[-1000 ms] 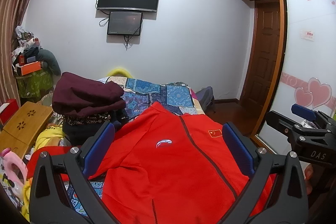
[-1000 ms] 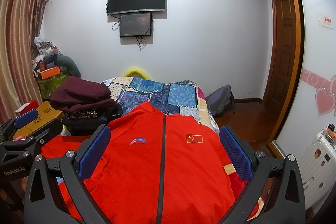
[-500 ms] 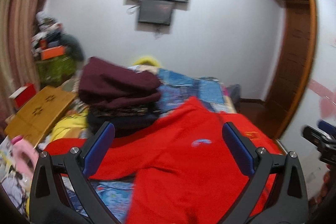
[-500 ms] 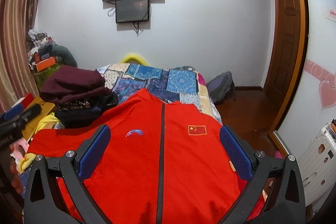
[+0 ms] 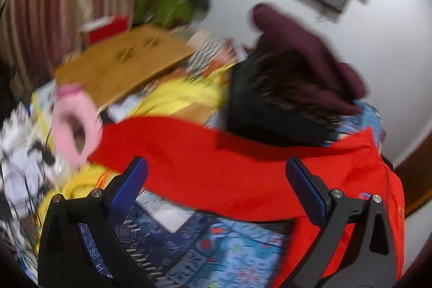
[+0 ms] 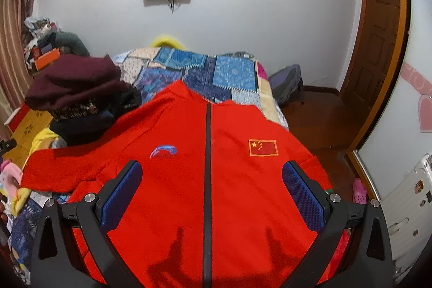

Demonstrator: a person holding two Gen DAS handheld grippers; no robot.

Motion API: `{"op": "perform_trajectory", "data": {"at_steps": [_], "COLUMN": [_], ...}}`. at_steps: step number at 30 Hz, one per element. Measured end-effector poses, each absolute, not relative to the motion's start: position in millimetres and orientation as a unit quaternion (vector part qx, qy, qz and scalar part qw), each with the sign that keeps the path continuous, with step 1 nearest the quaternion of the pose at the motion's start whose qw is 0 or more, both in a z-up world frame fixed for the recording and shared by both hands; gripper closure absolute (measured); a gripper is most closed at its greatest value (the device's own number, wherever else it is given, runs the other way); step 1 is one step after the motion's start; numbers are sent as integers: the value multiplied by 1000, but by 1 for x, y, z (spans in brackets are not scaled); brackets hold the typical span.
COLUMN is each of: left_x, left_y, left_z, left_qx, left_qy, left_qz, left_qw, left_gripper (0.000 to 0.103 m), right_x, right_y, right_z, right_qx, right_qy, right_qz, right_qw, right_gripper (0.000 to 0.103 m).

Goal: Fold large clothes
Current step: 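Grasp the red jacket's sleeve with the left gripper and lift it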

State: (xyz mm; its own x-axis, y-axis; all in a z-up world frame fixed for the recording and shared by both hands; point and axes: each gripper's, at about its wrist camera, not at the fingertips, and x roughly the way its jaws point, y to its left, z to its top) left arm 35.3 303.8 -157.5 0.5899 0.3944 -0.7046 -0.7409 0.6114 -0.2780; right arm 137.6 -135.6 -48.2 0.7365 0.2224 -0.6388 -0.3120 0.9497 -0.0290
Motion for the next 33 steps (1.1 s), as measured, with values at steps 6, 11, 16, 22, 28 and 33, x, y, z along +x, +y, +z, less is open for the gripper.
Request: {"op": "perform_trajectory", "data": {"at_steps": [6,11,16,22,28,33], "left_x": [15,12,22,35,51,66], "left_y": [345,360,364,367,353,328], "left_z": [-217,-257,-291,-303,-270,-219], "left_qx": [-383,-459,-534,-524,-446,-365], "left_qy": [344,355,360,370,368,349], "left_qz": [340,299,243,279,314,307], "left_qw": [787,758,725,715,753,807], "left_gripper": [11,14,22,51,93,99], "right_x": [153,159,169,176,180,181], "right_y": [-132,-130,-130,-127,-131,-138], "right_z": [-66,-73,-80,-87,-86,-81], "right_qx": [-74,-76,-56,-43,-36,-26], "right_qy": [368,383,404,426,430,424], "right_qz": [141,140,153,165,163,160], "right_qw": [916,910,900,889,887,891], "right_gripper": [0,0,0,0,0,0]}}
